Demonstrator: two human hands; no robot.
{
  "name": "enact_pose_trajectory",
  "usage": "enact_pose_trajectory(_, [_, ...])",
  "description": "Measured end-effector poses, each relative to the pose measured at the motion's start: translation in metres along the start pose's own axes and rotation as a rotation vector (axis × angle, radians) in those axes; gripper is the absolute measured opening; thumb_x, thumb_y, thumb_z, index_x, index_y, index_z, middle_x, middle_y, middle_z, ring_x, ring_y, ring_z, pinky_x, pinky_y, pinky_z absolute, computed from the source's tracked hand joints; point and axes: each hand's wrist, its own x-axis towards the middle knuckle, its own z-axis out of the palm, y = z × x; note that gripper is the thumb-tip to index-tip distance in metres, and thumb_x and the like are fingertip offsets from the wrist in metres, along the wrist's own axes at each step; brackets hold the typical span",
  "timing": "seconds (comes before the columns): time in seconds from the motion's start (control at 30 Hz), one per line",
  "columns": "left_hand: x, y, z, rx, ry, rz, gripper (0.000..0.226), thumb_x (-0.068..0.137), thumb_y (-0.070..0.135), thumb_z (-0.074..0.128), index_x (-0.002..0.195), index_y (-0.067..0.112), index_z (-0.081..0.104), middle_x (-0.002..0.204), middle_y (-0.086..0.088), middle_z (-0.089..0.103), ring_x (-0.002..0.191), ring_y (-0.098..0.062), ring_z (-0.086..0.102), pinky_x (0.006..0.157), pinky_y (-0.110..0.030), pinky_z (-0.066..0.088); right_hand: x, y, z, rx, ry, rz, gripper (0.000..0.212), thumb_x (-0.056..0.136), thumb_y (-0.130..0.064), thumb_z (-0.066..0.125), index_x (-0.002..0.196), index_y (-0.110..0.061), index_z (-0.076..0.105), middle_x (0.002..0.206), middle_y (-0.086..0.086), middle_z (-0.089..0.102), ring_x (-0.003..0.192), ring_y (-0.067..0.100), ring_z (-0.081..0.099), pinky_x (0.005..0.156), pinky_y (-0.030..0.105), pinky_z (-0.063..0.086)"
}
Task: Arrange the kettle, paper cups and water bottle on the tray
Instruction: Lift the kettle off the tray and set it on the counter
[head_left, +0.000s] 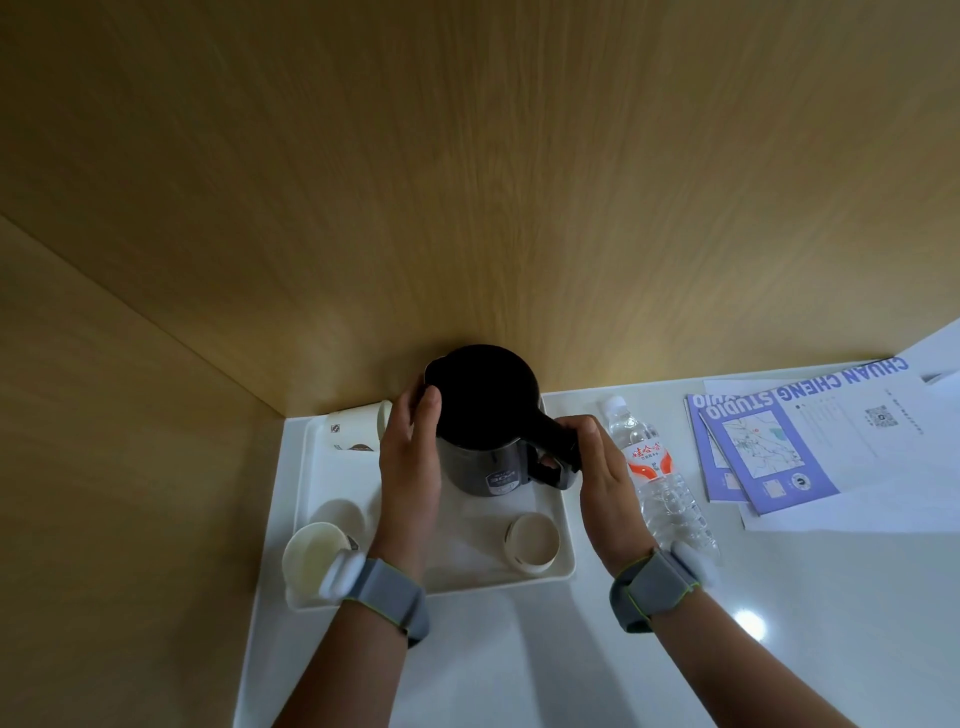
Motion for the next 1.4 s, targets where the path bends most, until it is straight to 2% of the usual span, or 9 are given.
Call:
enact_pose_trajectory(0.2, [0.003,0.0,0.007,0.065,-0.049,0.004,0.039,0.107,0.036,0.053,0.143,0.024,0.059,0.136,0.006,0.065,0.128,-0.009,0.057,0.101,-0.012,0.042,-0.002,-0.002,0.0,-0.03,-0.028,0.004,0.034,0.113,-0.011,0.028,0.101,-0.007,0.059,0.1,0.009,0.061,0.084,-0.005,0.053,0.08,0.007,0.039])
enact_pose_trajectory(0.3, [0.0,-0.002,0.009,0.062,-0.046,0.009,0.037,0.106,0.033,0.058,0.142,0.027,0.059,0.132,0.013,0.065,0.116,0.01,0.059,0.087,0.003,0.039,0.0,-0.008,0.002,0.026,-0.042,0.005,0.035,0.114,-0.013,0.028,0.105,-0.005,0.06,0.103,0.007,0.058,0.089,-0.003,0.056,0.083,0.007,0.04])
enact_pose_trajectory(0.37, [-0.002,-0.002,0.011,0.055,-0.045,0.012,0.038,0.105,0.032,0.06,0.143,0.028,0.058,0.134,0.014,0.064,0.115,0.018,0.056,0.088,0.003,0.039,0.001,-0.013,0.003,0.061,-0.065,0.009,0.033,0.114,-0.014,0.028,0.112,-0.002,0.059,0.107,0.003,0.059,0.095,-0.007,0.058,0.086,0.005,0.041])
enact_pose_trajectory(0.53, [-0.003,-0.002,0.014,0.032,-0.032,0.012,0.041,0.105,0.03,0.06,0.146,0.026,0.056,0.139,0.01,0.062,0.13,-0.005,0.055,0.089,0.003,0.038,0.0,-0.017,0.004,0.101,-0.072,0.03,0.03,0.113,-0.019,0.036,0.117,-0.002,0.059,0.112,0.007,0.062,0.095,-0.007,0.06,0.085,0.004,0.043])
enact_pose_trajectory(0.7, [-0.006,0.0,0.012,-0.004,-0.039,0.017,0.047,0.106,0.033,0.058,0.152,0.026,0.051,0.15,0.008,0.057,0.139,-0.008,0.05,0.107,-0.016,0.038,0.001,-0.024,0.004,0.107,-0.031,0.01,0.027,0.112,-0.014,0.038,0.116,0.003,0.06,0.105,-0.001,0.065,0.091,-0.009,0.062,0.084,0.006,0.044])
enact_pose_trajectory(0.83, [-0.011,0.009,0.01,-0.042,-0.063,0.041,0.049,0.106,0.033,0.056,0.154,0.025,0.048,0.151,0.011,0.055,0.137,-0.002,0.05,0.103,-0.006,0.041,0.001,-0.031,0.001,0.104,-0.016,-0.013,0.025,0.112,-0.012,0.039,0.111,0.0,0.062,0.105,0.0,0.065,0.092,-0.006,0.062,0.085,0.007,0.044])
enact_pose_trajectory(0.97, [-0.016,0.017,0.006,-0.071,-0.069,0.08,0.053,0.102,0.041,0.057,0.153,0.025,0.05,0.151,0.011,0.057,0.14,-0.003,0.051,0.119,-0.026,0.039,-0.004,-0.042,-0.006,0.13,-0.012,-0.035,0.024,0.111,-0.013,0.041,0.107,-0.004,0.062,0.103,-0.002,0.065,0.09,-0.004,0.062,0.083,0.007,0.044])
enact_pose_trajectory(1.23, [-0.039,0.044,0.019,-0.084,-0.129,0.173,0.046,0.106,0.029,0.059,0.15,0.022,0.052,0.146,0.012,0.061,0.133,0.003,0.055,0.107,-0.013,0.044,-0.017,-0.06,-0.033,0.191,0.025,-0.049,0.02,0.108,-0.006,0.04,0.108,-0.008,0.06,0.093,-0.004,0.065,0.079,0.0,0.062,0.071,0.013,0.05])
enact_pose_trajectory(1.4, [-0.05,0.053,0.036,-0.084,-0.205,0.189,0.057,0.096,0.044,0.062,0.149,0.026,0.053,0.145,0.011,0.062,0.131,0.002,0.057,0.098,-0.009,0.047,-0.03,-0.065,-0.057,0.221,0.064,-0.086,0.023,0.097,-0.025,0.044,0.107,-0.013,0.062,0.092,-0.008,0.066,0.085,0.009,0.061,0.073,0.028,0.05])
